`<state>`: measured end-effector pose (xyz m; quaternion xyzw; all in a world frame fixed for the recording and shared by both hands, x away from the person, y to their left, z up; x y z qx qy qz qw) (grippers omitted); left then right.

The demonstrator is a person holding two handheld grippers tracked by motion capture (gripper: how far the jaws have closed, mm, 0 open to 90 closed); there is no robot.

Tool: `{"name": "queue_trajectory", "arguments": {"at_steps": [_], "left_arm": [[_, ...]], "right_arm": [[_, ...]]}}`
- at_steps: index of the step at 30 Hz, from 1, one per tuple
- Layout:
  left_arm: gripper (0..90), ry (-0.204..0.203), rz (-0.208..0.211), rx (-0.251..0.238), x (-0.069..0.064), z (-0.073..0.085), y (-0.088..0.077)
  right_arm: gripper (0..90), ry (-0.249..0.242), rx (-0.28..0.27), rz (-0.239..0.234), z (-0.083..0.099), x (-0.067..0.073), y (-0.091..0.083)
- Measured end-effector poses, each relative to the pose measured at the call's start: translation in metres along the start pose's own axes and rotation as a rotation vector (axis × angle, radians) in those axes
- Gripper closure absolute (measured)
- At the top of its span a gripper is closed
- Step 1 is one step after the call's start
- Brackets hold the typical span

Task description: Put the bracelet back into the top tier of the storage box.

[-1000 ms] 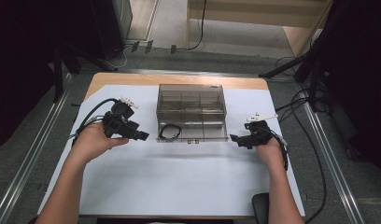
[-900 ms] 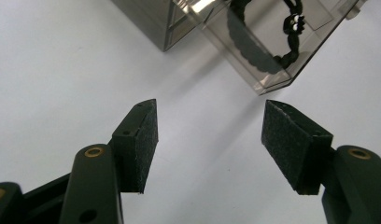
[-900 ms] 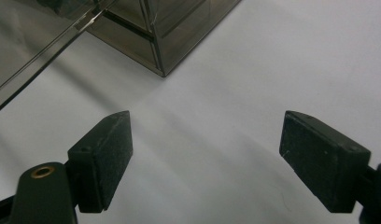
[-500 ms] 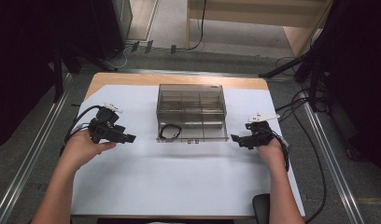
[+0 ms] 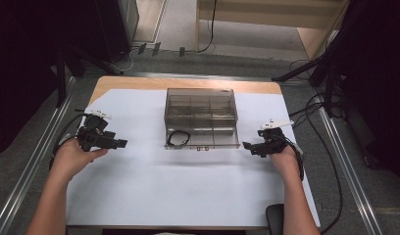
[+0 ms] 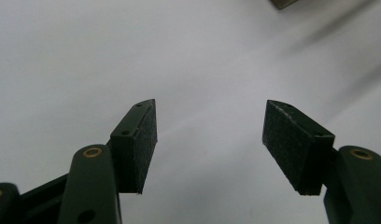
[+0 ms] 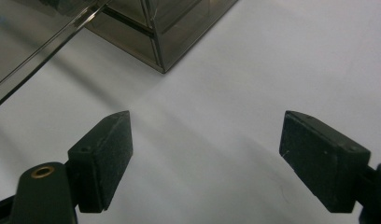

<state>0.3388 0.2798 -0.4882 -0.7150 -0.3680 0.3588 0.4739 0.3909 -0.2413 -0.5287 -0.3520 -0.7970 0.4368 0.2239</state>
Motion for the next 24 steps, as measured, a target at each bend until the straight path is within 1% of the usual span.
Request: {"name": "queue_trajectory", "arguments": {"at_steps": [2,5,10,16,21,24], "left_arm": [[37.0,-0.014,-0.005,-0.009,0.004,0.001,0.0],[37.0,-0.02,-0.005,-0.018,0.007,0.001,0.0],[36.8,-0.042,0.001,-0.016,0.012,0.003,0.0],[36.8,-0.061,0.009,-0.032,0.018,0.007,-0.002],[36.0,-0.078,0.003,-0.036,0.022,0.009,-0.004],[35.6,-0.093,-0.007,-0.046,0.024,0.009,-0.003]], "right_arm": [[18.3,0.001,0.0,0.0,0.0,0.0,0.0],[18.3,0.001,0.003,0.001,0.0,0.0,0.0],[18.3,-0.006,0.008,0.0,0.0,0.001,0.001],[18.3,-0.003,0.009,-0.001,0.0,0.001,0.001],[18.3,-0.006,0.01,0.0,0.0,0.001,0.002],[18.3,-0.005,0.011,-0.001,0.0,0.001,0.002]]}}
Point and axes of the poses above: each handheld gripper's, and its own axes: y roughly forward along the jaws, z roughly out of its underside, x roughly to its left, the point moved 3 cm from there along y, roughly forward along the jaws, and after that the axes turned 15 degrees about x, right-handed, at the moved point
